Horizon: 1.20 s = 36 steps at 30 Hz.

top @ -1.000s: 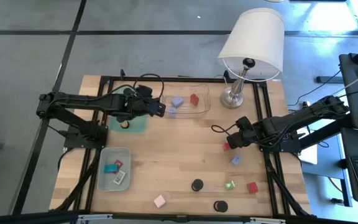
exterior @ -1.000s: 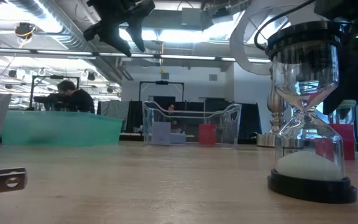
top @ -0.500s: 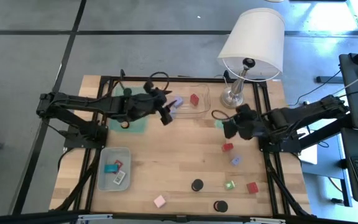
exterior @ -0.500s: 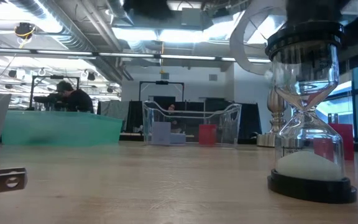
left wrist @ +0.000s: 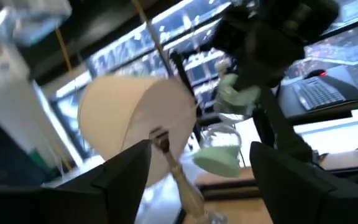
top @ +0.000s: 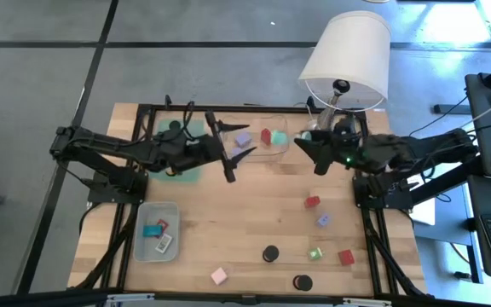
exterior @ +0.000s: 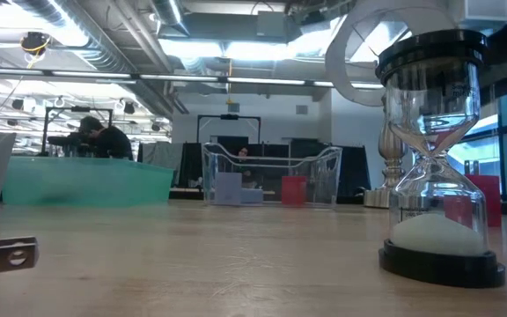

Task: Pick & Place Office items
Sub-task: Put the light green hourglass into the green bin

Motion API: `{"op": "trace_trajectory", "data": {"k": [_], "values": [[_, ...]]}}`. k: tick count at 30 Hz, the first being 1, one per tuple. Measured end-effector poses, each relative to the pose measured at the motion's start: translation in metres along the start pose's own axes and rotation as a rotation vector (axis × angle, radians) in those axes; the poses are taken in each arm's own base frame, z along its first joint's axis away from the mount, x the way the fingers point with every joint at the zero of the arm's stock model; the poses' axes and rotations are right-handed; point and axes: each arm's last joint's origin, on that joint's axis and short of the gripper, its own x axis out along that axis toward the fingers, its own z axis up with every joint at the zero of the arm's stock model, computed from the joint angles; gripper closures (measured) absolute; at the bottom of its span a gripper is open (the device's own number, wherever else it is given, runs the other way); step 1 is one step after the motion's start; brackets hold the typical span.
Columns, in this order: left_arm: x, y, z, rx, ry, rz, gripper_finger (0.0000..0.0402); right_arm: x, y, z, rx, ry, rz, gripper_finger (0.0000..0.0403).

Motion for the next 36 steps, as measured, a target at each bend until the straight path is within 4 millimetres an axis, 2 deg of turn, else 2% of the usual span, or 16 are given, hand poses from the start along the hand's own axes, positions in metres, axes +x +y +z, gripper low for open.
{"op": "trace_trajectory", "data": {"k": [5,11,18,29,36], "values": [[0.001,-0.006,0.008,0.140,-0.123,-0.034,0.0112,0.006,0.010,0.009,0.049,-0.047,0.143,0.0206],[0.013,-0.018,0.004,0.202,-0.221,-0.053,0.0112,0.019,0.016,0.007,0.069,-0.032,0.228,0.0206],[0.019,-0.024,-0.002,0.257,-0.208,-0.043,0.0109,0.024,0.017,0.008,0.074,-0.019,0.286,0.0206],[0.024,-0.015,-0.006,0.182,-0.198,-0.037,0.0111,0.025,0.018,0.010,0.050,-0.002,0.352,0.0206],[0.024,-0.016,-0.006,0.190,-0.202,-0.055,0.0145,0.025,0.017,0.011,0.029,0.002,0.364,0.0206]]}}
